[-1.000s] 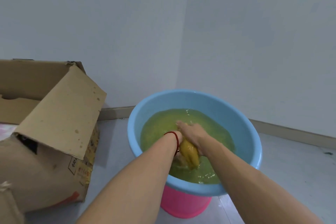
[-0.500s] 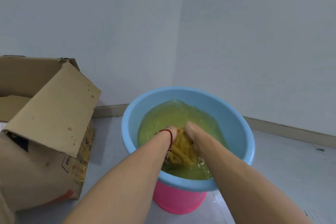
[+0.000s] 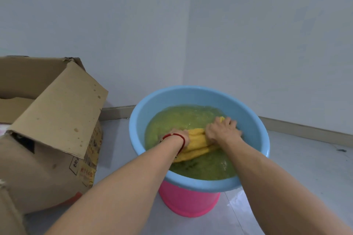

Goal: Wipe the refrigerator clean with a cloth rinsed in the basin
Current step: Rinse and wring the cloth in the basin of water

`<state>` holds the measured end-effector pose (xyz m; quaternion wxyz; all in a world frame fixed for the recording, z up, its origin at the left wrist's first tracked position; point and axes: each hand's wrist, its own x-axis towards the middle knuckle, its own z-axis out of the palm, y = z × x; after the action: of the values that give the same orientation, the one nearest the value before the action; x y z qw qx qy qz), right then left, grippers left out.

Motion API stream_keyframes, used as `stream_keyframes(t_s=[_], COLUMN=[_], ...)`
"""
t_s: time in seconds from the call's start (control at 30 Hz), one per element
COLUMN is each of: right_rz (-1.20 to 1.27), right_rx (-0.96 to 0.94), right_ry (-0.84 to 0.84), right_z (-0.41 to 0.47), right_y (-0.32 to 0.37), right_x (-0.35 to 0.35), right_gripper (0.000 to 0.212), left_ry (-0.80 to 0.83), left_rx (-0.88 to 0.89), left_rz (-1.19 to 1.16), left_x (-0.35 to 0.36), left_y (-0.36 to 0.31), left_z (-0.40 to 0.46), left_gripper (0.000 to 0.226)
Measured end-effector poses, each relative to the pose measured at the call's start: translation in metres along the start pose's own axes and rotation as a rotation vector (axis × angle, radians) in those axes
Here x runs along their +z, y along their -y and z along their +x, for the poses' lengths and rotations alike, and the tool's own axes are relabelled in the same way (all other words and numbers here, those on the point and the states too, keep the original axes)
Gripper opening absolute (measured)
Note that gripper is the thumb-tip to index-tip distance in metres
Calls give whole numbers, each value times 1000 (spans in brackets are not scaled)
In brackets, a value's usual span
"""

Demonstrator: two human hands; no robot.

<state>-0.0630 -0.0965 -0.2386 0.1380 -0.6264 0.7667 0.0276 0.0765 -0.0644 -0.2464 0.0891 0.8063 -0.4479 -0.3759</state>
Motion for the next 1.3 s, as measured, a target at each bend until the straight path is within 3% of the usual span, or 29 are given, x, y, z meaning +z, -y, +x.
stream_keyframes(t_s=[0.1, 0.2, 0.27, 0.37, 0.43, 0.53, 0.63, 0.73, 0.8, 0.87, 0.93, 1.03, 1.17, 1.3], right_rz=[285, 834, 984, 793, 505, 143, -38, 9, 105, 382, 811, 1003, 652, 83], right_rx=[94, 173, 197, 53, -120, -313, -273, -80, 25, 41, 131, 187, -62, -384], right_ry=[203, 335, 377, 200, 49, -82, -211, -45, 115, 227, 313, 289, 42, -154], right_z=[-8, -14, -20, -22, -20, -16, -11, -8, -13, -23, -31, -33, -35, -32], right_y=[16, 32, 35, 31, 26, 18, 5, 1, 10, 24, 38, 51, 44, 39], right_x=[6, 10, 11, 10, 6, -3, -9, -2, 1, 1, 4, 11, 6, -8], right_gripper=[66, 51, 44, 49, 50, 42, 47, 50, 52, 44, 40, 37, 46, 43], left_ry=[244, 335, 379, 240, 183, 129, 88, 164, 228, 313, 320, 337, 158, 114], left_rx=[-83, -190, -194, -67, 105, 117, 150, 48, 10, -17, -107, -94, -22, 88], left_rz=[-269, -604, -620, -525, -240, -180, -129, -48, -134, -367, -596, -588, -441, -139], left_x=[-2, 5, 3, -7, -6, -9, -18, -29, -32, -25, -16, -12, -5, -6], left_y=[-10, -19, -22, -23, -23, -19, -13, -6, -4, -8, -16, -24, -18, -12], left_z=[-3, -3, -11, -24, -27, -32, -30, -26, -26, -24, -29, -39, -32, -33], left_gripper=[61, 65, 47, 44, 41, 21, 43, 44, 45, 45, 51, 51, 39, 46])
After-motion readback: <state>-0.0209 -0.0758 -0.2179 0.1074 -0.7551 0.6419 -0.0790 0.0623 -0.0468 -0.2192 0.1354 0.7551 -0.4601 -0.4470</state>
